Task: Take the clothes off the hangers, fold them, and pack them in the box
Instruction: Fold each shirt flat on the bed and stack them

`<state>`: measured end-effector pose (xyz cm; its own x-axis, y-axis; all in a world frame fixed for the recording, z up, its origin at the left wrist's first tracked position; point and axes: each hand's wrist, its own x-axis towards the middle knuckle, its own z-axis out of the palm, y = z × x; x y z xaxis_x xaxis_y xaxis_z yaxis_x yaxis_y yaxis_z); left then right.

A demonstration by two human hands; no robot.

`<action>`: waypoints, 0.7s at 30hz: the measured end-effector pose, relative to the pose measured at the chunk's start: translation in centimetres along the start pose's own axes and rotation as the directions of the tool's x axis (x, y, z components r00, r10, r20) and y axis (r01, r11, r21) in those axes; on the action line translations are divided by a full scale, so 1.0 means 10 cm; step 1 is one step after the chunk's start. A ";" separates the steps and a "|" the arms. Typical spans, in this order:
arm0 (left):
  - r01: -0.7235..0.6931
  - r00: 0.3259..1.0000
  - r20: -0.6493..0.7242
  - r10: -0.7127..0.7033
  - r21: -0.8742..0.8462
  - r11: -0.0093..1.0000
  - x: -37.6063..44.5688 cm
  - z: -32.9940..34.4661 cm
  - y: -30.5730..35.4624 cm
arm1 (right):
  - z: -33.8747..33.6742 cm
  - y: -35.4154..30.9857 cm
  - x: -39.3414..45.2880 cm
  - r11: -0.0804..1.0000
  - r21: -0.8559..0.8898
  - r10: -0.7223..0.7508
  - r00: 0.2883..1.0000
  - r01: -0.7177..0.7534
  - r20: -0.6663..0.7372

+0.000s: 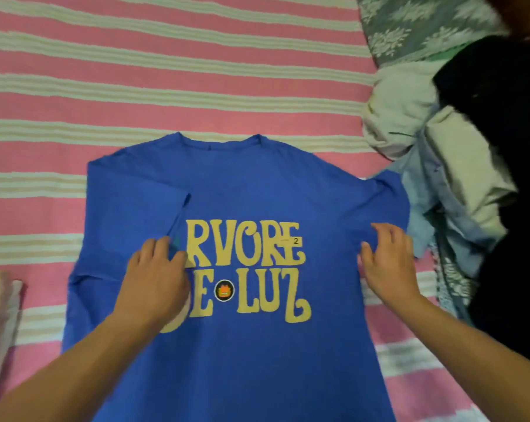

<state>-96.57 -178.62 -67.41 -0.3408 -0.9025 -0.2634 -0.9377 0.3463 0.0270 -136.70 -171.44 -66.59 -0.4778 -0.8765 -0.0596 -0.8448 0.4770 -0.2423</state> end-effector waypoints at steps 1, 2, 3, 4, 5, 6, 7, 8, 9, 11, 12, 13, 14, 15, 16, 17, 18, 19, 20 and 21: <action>-0.039 0.999 0.019 0.040 -0.048 0.998 0.06 -0.01 0.33 | -0.11 0.25 0.10 0.991 0.038 0.128 0.992 -0.128 -0.006; -0.061 0.996 0.063 0.068 -0.104 0.993 0.12 -0.05 0.69 | -0.20 0.43 0.19 0.969 0.084 0.233 0.972 -0.233 0.007; -0.078 0.993 0.070 0.090 -0.158 0.984 0.19 -0.07 1.04 | -0.24 0.60 0.29 0.938 0.134 0.317 0.948 -0.320 0.039; -0.087 0.992 0.069 0.103 -0.211 0.974 0.27 -0.06 1.35 | -0.24 0.72 0.38 0.901 0.172 0.387 0.917 -0.398 0.094; -0.075 0.991 0.084 0.103 -0.288 0.955 0.38 -0.05 1.63 | -0.20 0.78 0.45 0.857 0.213 0.445 0.882 -0.469 0.153; -0.040 0.993 0.089 0.080 -0.389 0.920 0.48 -0.04 1.89 | -0.13 0.83 0.50 0.811 0.250 0.492 0.848 -0.529 0.198; 0.011 0.992 0.112 0.051 -0.491 0.871 0.58 -0.07 2.13 | -0.03 0.89 0.56 0.769 0.282 0.527 0.819 -0.573 0.227; 0.068 0.990 0.137 0.017 -0.592 0.803 0.67 -0.11 2.33 | 0.05 0.92 0.60 0.737 0.301 0.555 0.796 -0.606 0.243; 0.127 0.986 0.166 -0.015 -0.688 0.715 0.73 -0.16 2.48 | 0.12 0.96 0.63 0.710 0.324 0.572 0.780 -0.625 0.252; 0.275 0.958 0.276 -0.074 -0.818 0.504 0.76 -0.24 2.70 | 0.19 1.01 0.64 0.630 0.419 0.583 0.755 -0.653 0.300; 0.348 0.936 0.339 -0.094 -0.854 0.386 0.74 -0.27 2.76 | 0.17 1.01 0.63 0.586 0.464 0.573 0.744 -0.664 0.342; 0.406 0.914 0.390 -0.116 -0.875 0.263 0.71 -0.30 2.79 | 0.14 1.00 0.62 0.551 0.490 0.553 0.735 -0.676 0.392; 0.444 0.894 0.427 -0.135 -0.884 0.145 0.69 -0.33 2.80 | 0.09 0.98 0.61 0.510 0.522 0.530 0.727 -0.684 0.436; 0.466 0.877 0.457 -0.147 -0.884 0.032 0.66 -0.35 2.80 | 0.04 0.93 0.62 0.453 0.576 0.507 0.728 -0.680 0.461; 0.472 0.864 0.477 -0.159 -0.879 -0.074 0.63 -0.36 2.77 | -0.04 0.85 0.64 0.397 0.643 0.485 0.745 -0.655 0.459; 0.467 0.849 0.497 -0.177 -0.865 -0.185 0.61 -0.39 2.74 | -0.10 0.73 0.66 0.376 0.707 0.459 0.784 -0.599 0.419; 0.455 0.832 0.521 -0.190 -0.838 -0.302 0.60 -0.40 2.70 | -0.15 0.57 0.69 0.410 0.750 0.415 0.839 -0.519 0.354; 0.442 0.815 0.548 -0.189 -0.799 -0.409 0.60 -0.39 2.67 | -0.18 0.39 0.71 0.486 0.761 0.334 0.896 -0.429 0.292; 0.430 0.801 0.571 -0.177 -0.756 -0.494 0.60 -0.37 2.63 | -0.19 0.20 0.71 0.597 0.732 0.194 0.945 -0.327 0.263; 0.413 0.792 0.589 -0.157 -0.708 -0.572 0.60 -0.34 2.58 | -0.17 0.01 0.69 0.716 0.668 0.006 0.959 -0.203 0.285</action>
<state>-123.05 -176.00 -64.98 -0.0831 -0.6186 -0.7813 0.3486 -0.7526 0.5587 -140.49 -177.35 -65.34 -0.3947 -0.8559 -0.3342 -0.3470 0.4757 -0.8083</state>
